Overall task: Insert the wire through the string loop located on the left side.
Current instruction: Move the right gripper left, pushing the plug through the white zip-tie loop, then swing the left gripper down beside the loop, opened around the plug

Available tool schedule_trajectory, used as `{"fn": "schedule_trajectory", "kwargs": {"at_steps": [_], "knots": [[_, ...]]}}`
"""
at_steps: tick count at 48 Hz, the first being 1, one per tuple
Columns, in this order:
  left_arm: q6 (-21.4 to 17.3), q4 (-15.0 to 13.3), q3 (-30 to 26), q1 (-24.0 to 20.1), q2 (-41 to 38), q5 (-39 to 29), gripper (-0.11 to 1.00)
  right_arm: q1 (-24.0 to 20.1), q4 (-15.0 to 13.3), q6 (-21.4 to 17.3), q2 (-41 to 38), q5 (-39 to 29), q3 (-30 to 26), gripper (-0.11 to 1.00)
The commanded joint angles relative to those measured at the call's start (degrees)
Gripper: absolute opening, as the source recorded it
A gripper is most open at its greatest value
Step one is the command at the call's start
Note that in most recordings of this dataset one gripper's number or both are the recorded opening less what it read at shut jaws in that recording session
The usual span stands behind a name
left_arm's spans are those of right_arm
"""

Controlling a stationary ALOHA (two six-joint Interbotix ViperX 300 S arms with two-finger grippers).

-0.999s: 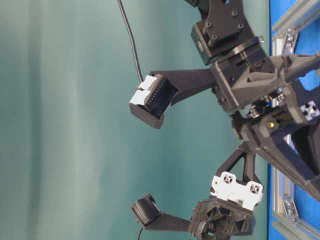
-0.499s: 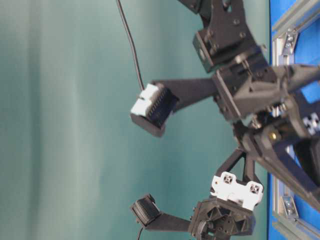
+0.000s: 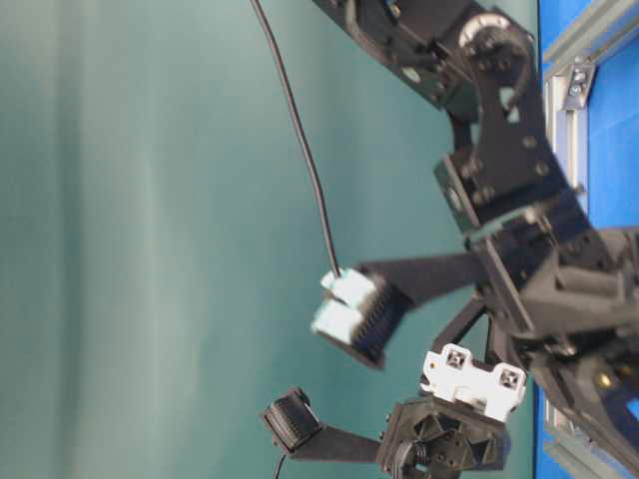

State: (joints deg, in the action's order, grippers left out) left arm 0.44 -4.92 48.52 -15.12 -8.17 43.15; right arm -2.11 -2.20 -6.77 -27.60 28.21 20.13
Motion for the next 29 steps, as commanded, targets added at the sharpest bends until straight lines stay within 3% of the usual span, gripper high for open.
{"fn": "schedule_trajectory", "kwargs": {"at_steps": [1, 29], "knots": [[-0.09, 0.18, -0.44, 0.0, 1.85, 0.35, 0.0, 0.0, 0.0, 0.09, 0.7, -0.26, -2.72, 0.01], [-0.09, 0.18, 2.2, 0.0, 3.69, 0.35, 0.0, 0.0, 0.0, 0.09, 0.53, -0.62, -2.99, 0.01]]}}
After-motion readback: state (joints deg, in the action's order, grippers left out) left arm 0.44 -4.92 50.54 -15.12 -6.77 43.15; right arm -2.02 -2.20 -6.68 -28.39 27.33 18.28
